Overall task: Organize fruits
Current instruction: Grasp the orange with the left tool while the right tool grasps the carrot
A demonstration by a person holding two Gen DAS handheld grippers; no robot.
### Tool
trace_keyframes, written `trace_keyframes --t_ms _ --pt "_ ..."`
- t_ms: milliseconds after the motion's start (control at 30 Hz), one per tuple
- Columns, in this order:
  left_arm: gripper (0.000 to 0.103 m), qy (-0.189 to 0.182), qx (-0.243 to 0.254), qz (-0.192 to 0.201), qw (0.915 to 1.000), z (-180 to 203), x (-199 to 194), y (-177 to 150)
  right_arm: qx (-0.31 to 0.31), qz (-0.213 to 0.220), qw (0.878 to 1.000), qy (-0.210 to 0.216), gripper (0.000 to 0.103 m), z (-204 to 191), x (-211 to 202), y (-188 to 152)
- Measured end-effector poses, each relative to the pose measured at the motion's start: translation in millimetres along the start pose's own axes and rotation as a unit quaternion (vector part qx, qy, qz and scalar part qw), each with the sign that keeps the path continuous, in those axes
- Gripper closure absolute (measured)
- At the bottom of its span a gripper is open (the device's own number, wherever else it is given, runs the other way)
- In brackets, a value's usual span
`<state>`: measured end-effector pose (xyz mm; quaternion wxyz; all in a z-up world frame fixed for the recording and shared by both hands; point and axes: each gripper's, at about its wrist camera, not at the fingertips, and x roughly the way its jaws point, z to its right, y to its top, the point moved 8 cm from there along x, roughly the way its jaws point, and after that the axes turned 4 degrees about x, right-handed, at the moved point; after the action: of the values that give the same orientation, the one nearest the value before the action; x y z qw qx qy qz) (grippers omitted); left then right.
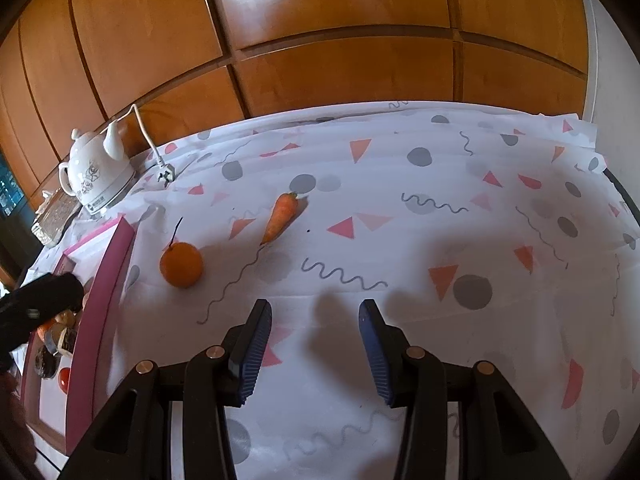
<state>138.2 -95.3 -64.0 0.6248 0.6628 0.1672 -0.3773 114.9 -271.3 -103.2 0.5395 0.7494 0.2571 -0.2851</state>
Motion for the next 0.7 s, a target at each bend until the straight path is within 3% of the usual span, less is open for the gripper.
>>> trace_keyframes --t_ms 233,300,467,700 --pt "0.025 0.014 -0.019 -0.009 0.9997 5 43 8 0.000 0.004 1.000 -0.003 0.057 6 9 14" --pt "0.035 0.020 -0.017 -0.012 0.9996 8 54 9 -0.002 0.005 1.000 -0.002 0.057 7 11 17" --pt "0.039 0.028 -0.035 -0.028 0.9986 7 80 8 -0.004 0.003 1.000 0.000 0.057 5 21 25" --pt "0.049 0.018 -0.054 -0.034 0.9978 8 99 2 -0.004 -0.004 1.000 0.005 0.057 4 35 31"
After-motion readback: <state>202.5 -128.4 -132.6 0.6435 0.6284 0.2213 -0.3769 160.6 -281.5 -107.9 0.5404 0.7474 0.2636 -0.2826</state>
